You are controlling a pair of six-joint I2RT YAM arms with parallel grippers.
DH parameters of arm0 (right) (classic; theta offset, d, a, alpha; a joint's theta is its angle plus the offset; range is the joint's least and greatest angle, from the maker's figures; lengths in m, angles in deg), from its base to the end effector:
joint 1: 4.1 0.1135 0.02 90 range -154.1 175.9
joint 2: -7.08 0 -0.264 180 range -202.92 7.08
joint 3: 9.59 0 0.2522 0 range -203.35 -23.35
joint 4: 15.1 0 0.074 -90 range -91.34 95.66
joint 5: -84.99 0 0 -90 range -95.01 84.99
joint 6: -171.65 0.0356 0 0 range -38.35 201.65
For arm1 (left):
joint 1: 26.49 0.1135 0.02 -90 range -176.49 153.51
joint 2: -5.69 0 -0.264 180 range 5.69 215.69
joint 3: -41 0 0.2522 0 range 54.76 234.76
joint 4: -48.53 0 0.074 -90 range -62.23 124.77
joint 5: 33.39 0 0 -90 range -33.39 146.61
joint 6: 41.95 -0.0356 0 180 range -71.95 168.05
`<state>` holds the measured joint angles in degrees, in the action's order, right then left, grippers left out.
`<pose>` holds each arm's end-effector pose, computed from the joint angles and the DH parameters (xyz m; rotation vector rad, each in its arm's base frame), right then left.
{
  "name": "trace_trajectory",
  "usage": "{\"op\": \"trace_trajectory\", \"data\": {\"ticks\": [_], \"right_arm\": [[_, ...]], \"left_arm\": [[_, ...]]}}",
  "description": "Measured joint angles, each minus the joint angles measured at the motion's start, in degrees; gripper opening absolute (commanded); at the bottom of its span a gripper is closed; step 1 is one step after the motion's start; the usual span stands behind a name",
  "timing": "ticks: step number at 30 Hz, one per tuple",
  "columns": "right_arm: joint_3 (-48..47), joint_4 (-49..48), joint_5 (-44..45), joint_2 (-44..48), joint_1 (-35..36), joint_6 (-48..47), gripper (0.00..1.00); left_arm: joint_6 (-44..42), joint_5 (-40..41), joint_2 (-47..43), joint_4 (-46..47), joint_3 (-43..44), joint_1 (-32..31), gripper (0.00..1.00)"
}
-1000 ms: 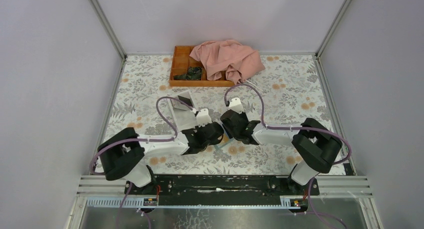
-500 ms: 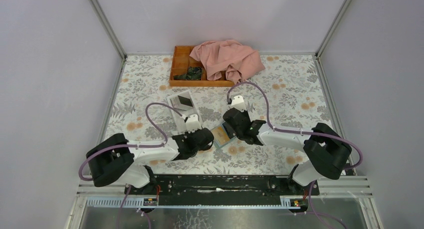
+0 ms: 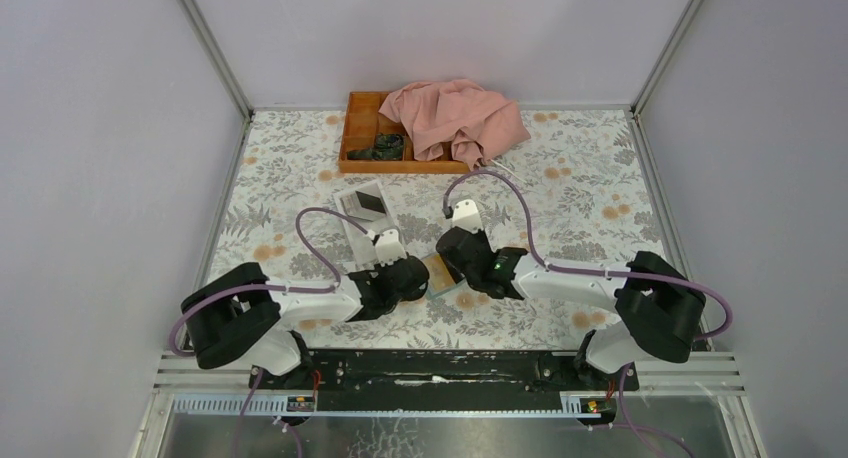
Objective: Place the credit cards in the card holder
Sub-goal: Close the card holder at the center of the board.
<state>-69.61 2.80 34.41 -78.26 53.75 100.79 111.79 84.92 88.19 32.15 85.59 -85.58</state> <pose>0.1790 0.2424 0.1993 -0.3896 2.0924 -0.0235 0.1409 -0.2024 0.1347 -0.2915 2.3847 -0.3884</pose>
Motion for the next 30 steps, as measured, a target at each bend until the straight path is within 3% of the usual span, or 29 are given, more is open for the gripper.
{"op": "trace_trajectory", "data": {"ticks": [30], "right_arm": [[-7.4, 2.8, 0.0, -6.4, 13.2, 11.5, 0.0]], "left_arm": [[4.3, -0.9, -3.7, 7.3, -6.2, 0.0, 0.05]]}}
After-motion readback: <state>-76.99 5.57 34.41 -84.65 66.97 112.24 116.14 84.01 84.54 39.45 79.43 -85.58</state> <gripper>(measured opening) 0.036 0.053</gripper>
